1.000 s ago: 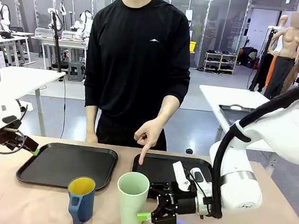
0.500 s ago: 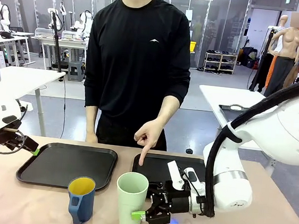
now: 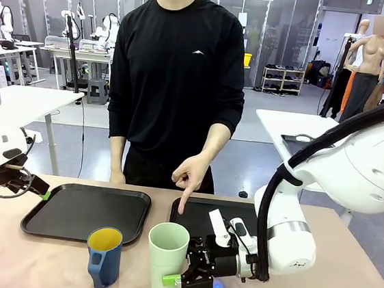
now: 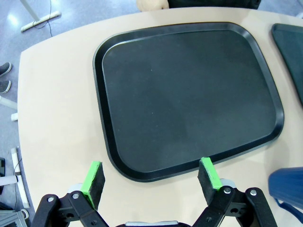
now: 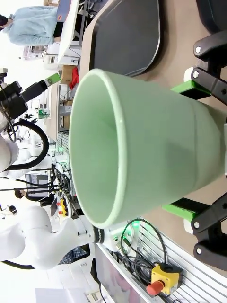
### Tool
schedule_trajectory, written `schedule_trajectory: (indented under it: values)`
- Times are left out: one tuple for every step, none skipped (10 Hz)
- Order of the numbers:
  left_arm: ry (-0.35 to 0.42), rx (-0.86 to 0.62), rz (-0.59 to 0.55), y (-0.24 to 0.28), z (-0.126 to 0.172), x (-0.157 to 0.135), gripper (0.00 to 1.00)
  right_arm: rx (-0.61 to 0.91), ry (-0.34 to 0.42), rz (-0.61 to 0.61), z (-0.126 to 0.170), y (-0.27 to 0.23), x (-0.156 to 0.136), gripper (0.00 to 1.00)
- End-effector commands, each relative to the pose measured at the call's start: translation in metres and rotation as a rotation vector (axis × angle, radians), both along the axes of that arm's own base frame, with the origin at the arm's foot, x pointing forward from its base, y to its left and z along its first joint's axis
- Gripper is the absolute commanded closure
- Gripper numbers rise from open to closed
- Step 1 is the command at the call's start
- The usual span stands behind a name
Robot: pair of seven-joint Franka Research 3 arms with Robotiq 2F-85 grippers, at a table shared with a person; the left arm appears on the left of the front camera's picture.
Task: Sort and store the cups by type.
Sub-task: Pick up the Reusable plastic cup.
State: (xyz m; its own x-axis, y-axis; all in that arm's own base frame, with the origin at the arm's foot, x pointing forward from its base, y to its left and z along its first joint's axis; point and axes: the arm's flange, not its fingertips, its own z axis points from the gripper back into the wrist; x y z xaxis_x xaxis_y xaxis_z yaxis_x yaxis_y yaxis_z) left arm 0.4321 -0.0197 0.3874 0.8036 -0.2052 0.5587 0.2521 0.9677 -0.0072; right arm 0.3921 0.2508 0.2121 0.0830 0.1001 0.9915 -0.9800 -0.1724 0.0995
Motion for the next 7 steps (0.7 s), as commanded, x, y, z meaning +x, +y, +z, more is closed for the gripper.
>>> schedule_trajectory:
  values:
    - [-0.002,-0.001,0.000,0.0000,0.0008,0.0001,0.00,0.032,-0.027,-0.009,-0.0091,0.0090,-0.0009,0.00]
    - [-0.002,-0.001,0.000,0.0000,0.0008,0.0001,0.00,0.027,-0.037,-0.028,-0.0102,0.0111,0.0006,0.00]
    - [-0.002,-0.001,0.000,0.0000,0.0008,0.0001,0.00,0.025,-0.048,-0.039,-0.0099,0.0126,0.0010,0.00]
    - [-0.002,-0.001,0.000,0.0000,0.0008,0.0001,0.00,0.012,-0.067,-0.043,-0.0102,0.0131,0.0008,0.00]
    - [-0.002,-0.001,0.000,0.0000,0.0008,0.0001,0.00,0.015,-0.071,-0.060,-0.0092,0.0124,0.0013,0.17]
    - [-0.002,-0.001,0.000,0.0000,0.0008,0.0001,0.00,0.027,-0.059,-0.069,-0.0086,0.0110,0.0021,0.18]
    - [-0.002,-0.001,0.000,0.0000,0.0008,0.0001,0.00,0.025,-0.047,-0.067,-0.0090,0.0100,0.0022,0.35]
